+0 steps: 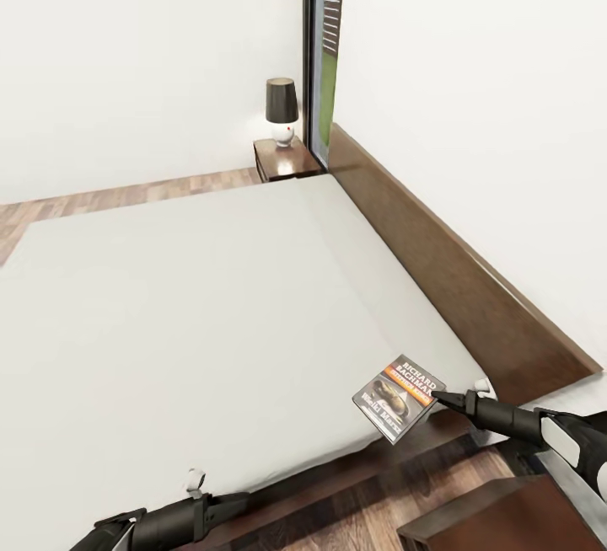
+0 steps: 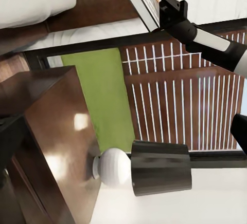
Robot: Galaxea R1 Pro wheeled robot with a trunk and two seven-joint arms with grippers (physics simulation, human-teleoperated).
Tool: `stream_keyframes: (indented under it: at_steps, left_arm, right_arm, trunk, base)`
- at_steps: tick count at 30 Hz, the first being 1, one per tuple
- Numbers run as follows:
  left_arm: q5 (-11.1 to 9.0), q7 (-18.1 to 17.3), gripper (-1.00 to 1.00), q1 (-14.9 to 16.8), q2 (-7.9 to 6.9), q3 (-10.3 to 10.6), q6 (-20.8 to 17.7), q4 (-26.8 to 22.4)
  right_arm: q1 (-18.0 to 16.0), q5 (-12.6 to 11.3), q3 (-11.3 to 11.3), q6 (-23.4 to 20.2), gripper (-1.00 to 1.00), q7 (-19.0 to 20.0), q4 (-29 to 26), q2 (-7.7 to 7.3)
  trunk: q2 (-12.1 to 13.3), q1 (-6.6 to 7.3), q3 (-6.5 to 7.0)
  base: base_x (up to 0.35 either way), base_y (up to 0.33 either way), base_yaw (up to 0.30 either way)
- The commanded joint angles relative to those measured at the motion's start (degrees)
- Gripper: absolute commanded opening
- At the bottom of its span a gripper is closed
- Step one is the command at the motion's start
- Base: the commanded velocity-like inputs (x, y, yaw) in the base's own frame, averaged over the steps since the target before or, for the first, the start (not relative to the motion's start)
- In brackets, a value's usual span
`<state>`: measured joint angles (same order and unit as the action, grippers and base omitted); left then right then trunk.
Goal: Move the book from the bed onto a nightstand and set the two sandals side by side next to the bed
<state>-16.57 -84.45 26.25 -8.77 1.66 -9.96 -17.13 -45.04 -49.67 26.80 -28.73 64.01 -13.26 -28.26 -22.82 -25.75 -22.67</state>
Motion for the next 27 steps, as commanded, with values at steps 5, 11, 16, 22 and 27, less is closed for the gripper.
stream_keyframes:
  at_steps: [5,11,16,22,27]
  left_arm:
    - [-0.2,-0.2,1.0,0.0,-0.02,0.2,-0.6,0.0]
    - [-0.2,-0.2,1.0,0.0,-0.02,0.2,-0.6,0.0]
    - [-0.2,-0.2,1.0,0.0,-0.05,0.2,-0.6,0.0]
    - [-0.2,-0.2,1.0,0.0,-0.02,0.2,-0.6,0.0]
    - [-0.2,-0.2,1.0,0.0,-0.05,0.2,-0.6,0.0]
  right_arm:
    - [-0.1,-0.5,0.4,-0.4,-1.0,0.1,0.0,-0.04]
    - [-0.1,-0.5,0.4,-0.4,-1.0,0.1,0.0,-0.04]
    - [-0.1,-0.5,0.4,-0.4,-1.0,0.1,0.0,-0.04]
    - [-0.1,-0.5,0.4,-0.4,-1.0,0.1,0.0,-0.04]
    - [-0.1,-0.6,0.4,-0.4,-1.0,0.1,0.0,-0.04]
  trunk:
    - [-0.1,-0.03,0.37]
    - [-0.1,-0.03,0.93]
    - [-0.1,-0.03,1.39]
    - [-0.1,-0.03,1.94]
    - [-0.1,-0.03,2.4]
  base:
    - [0.0,0.0,0.0]
    - [0.0,0.0,0.0]
    - [0.0,0.0,0.0]
    - [0.0,0.0,0.0]
    - [0.0,0.0,0.0]
